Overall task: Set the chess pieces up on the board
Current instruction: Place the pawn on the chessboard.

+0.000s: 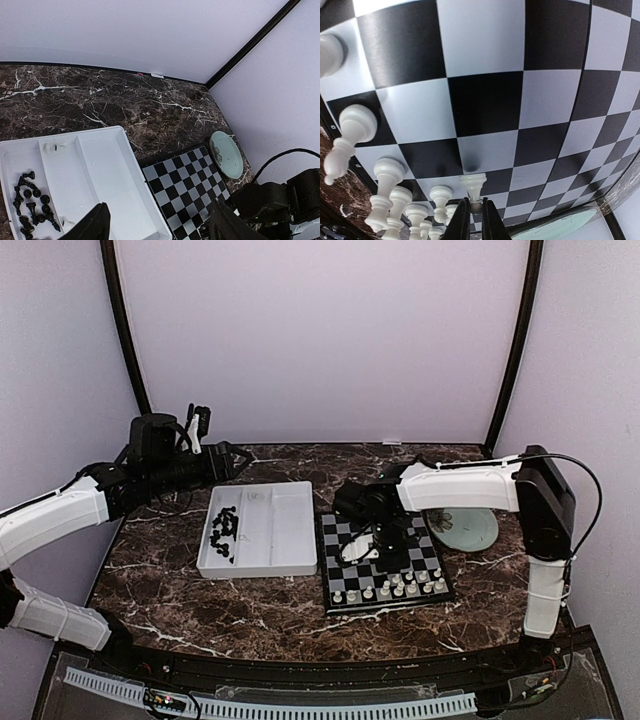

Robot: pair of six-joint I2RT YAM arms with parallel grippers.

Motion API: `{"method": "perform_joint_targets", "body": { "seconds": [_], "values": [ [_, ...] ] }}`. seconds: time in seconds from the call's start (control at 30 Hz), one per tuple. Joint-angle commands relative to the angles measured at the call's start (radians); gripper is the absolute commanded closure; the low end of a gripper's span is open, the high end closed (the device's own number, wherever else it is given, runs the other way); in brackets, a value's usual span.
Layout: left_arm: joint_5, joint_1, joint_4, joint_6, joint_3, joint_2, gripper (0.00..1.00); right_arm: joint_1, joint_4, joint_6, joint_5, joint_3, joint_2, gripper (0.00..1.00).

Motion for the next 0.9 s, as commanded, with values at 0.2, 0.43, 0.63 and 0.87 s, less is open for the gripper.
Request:
{"method": "perform_joint_targets", "body": {
  "seconds": [0.2,0.43,0.63,0.87],
  "values": [
    [0.014,0.005,0.021,-0.004,-0.007,0.003,0.30,0.010,0.050,0.001,0.149,-0.028,0.018,0.90],
    [0.023,0.005,0.032,-0.007,-0.006,0.009,0.30,0.010,0.048,0.005,0.147,0.002,0.041,0.86],
    [0.028,0.006,0.047,-0.010,-0.007,0.014,0.30,0.011,0.041,0.007,0.116,0.030,0.039,0.74],
    [0.031,0.006,0.056,-0.010,-0.013,0.024,0.30,0.010,0.038,0.007,0.089,0.030,0.026,0.74]
  ]
}}
